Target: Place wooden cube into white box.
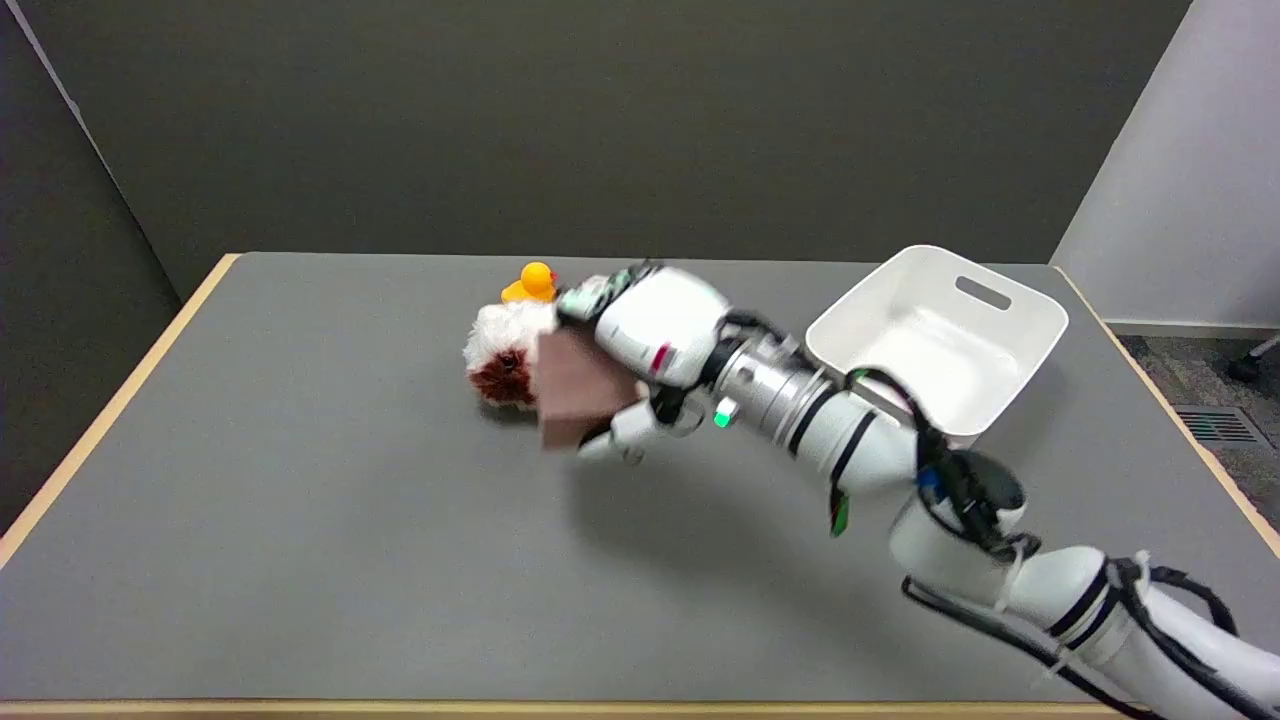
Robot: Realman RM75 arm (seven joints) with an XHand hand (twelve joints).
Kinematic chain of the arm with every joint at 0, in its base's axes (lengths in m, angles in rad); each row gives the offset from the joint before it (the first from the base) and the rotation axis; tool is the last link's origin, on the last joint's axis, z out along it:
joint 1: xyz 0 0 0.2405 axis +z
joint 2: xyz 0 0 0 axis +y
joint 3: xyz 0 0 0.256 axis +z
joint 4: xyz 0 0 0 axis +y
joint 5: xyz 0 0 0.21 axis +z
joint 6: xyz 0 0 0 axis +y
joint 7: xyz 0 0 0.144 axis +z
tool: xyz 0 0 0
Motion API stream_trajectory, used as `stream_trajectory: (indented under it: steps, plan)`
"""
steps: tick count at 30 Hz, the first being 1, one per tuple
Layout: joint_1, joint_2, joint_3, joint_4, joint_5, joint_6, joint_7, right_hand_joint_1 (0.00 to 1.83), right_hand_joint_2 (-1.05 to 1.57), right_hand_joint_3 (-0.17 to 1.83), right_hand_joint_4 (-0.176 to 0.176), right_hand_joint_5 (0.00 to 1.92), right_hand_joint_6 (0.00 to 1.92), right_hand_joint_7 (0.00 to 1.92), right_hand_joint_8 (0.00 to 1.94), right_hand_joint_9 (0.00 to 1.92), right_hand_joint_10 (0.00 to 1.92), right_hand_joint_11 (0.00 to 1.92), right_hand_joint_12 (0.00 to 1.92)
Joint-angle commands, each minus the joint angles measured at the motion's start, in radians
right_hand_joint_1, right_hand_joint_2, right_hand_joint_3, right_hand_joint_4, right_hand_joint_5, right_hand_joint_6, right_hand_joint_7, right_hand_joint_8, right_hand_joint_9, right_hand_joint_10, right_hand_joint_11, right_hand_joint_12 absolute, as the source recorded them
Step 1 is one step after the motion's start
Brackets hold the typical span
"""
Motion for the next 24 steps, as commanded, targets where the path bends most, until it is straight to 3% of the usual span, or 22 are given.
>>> stream_trajectory:
  steps: [1,6,12,20,24]
  plan:
    - [-0.028,0.120,0.404,0.089,-0.064,-0.173,0.009,1.20,1.20,0.13,-0.176,0.54,1.49,0.88,1.36,0.78,1.29,0.62,1.68]
    - [-0.068,0.211,0.440,0.089,-0.070,-0.262,0.010,1.20,1.20,0.12,-0.176,0.54,1.49,0.88,1.36,0.78,1.29,0.61,1.68]
    - [-0.113,0.229,0.547,0.036,-0.071,-0.281,0.037,1.20,1.21,0.12,-0.176,0.53,1.50,0.87,1.37,0.77,1.29,0.61,1.68]
    - [-0.130,0.228,0.685,-0.122,-0.072,-0.260,0.360,1.19,1.22,0.11,-0.176,0.52,1.51,0.87,1.38,0.77,1.28,0.61,1.67]
    - [-0.128,0.230,0.743,-0.187,-0.069,-0.194,0.438,1.19,1.22,0.11,-0.176,0.50,1.53,0.86,1.37,0.76,1.27,0.61,1.66]
